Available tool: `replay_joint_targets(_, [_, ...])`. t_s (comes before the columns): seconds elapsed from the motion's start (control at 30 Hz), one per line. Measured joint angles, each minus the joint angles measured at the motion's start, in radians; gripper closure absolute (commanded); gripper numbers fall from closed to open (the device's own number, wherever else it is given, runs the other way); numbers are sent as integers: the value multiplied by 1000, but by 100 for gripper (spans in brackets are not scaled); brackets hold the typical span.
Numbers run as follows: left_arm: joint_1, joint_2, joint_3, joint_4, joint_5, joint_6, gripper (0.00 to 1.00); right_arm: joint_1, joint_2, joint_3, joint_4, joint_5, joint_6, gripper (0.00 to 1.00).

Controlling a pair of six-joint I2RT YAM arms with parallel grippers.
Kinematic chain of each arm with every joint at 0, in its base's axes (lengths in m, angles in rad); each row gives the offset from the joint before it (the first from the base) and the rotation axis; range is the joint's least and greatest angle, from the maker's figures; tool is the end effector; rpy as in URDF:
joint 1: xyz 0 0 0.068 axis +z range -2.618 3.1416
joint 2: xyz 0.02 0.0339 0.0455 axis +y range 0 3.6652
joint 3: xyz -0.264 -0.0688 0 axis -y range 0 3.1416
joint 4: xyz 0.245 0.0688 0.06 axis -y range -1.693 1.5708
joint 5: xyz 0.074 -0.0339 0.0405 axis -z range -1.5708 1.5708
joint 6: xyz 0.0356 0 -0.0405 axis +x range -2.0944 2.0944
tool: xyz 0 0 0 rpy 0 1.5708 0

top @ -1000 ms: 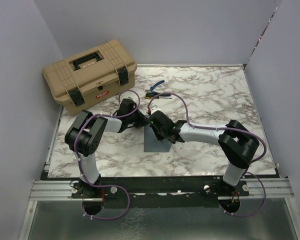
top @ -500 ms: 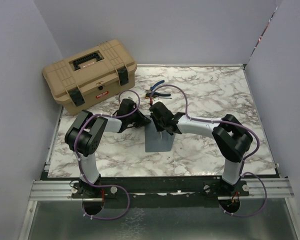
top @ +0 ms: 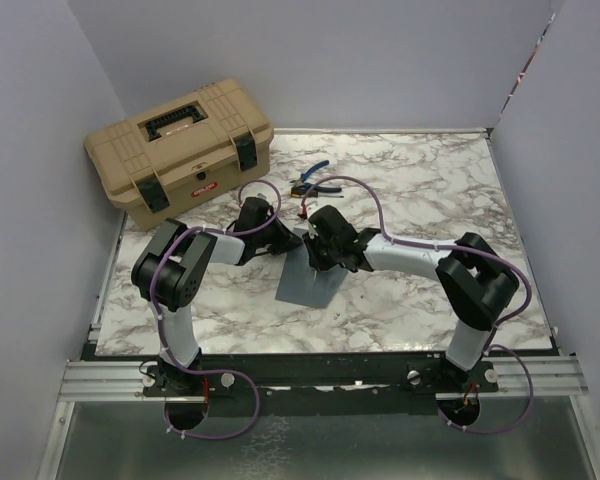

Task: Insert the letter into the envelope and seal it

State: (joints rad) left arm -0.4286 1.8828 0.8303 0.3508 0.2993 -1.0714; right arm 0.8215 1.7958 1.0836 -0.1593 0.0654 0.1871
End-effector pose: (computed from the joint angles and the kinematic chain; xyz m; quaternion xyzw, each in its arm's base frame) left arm 0.3204 -0.1579 0.1119 -0.2238 0.8708 -0.3827 0.2124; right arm 0.2565 0.2723 0.1723 -0.2822 0.8956 0.1385 0.3146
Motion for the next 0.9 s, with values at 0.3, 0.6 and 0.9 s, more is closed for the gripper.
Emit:
replay_joint_targets(0.3, [0,5,9,-1,3,1,100,-24,-43,2,-50,-73,26,100])
replay_joint_targets(0.6, [0,-24,29,-36,20,104,67,-306,-182,29,-5,-270,199,100])
replay_joint_targets(0.9, [6,-58,105,-109,74,233,42,-541,-192,-72,35,-431,408,99])
